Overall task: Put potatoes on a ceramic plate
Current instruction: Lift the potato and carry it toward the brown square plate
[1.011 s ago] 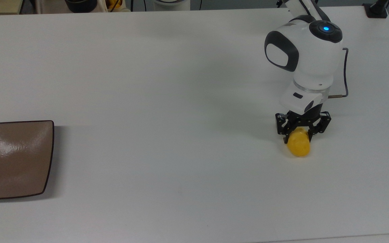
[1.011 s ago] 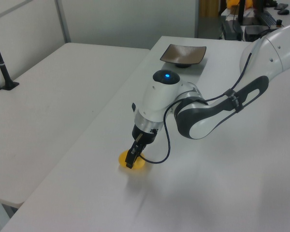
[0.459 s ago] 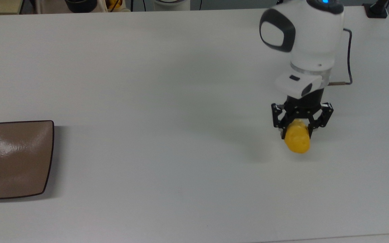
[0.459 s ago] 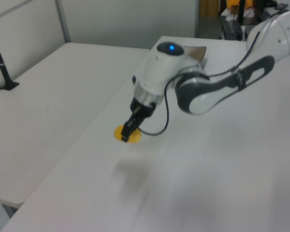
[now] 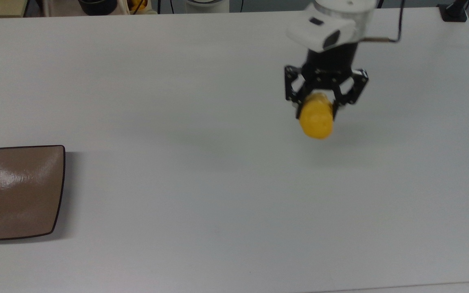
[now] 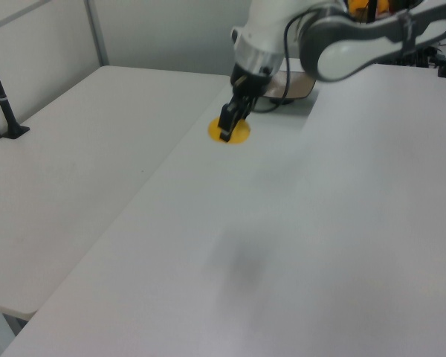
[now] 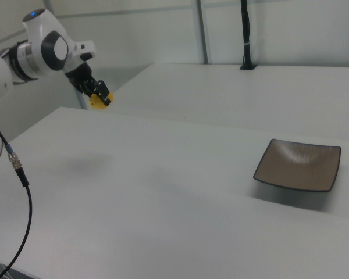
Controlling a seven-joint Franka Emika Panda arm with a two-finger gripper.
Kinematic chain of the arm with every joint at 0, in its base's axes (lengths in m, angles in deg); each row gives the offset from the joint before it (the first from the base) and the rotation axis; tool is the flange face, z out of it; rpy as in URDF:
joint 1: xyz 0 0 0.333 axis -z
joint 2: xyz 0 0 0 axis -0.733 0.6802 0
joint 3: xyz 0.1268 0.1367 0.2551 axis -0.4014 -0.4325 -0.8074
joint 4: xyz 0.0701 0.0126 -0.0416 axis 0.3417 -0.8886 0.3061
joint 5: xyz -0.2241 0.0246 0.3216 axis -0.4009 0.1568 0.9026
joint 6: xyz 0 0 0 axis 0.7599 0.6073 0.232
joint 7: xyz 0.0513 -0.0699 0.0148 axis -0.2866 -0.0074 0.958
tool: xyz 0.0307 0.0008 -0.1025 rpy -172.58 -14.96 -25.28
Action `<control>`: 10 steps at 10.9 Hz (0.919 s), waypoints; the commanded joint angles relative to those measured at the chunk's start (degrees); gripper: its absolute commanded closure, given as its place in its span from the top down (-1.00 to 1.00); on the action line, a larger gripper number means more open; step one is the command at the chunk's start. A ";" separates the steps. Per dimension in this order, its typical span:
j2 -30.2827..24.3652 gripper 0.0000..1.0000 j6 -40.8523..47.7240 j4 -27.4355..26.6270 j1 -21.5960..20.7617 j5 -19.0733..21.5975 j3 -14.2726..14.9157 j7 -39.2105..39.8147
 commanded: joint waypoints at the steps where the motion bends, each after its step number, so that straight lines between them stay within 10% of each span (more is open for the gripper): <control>1: -11.16 -0.43 11.69 -6.66 5.69 6.23 0.04 16.06; 4: -19.16 -0.43 14.18 -13.31 11.59 9.24 0.39 28.12; 10: -18.58 -0.43 13.40 -14.04 23.01 10.03 1.36 44.83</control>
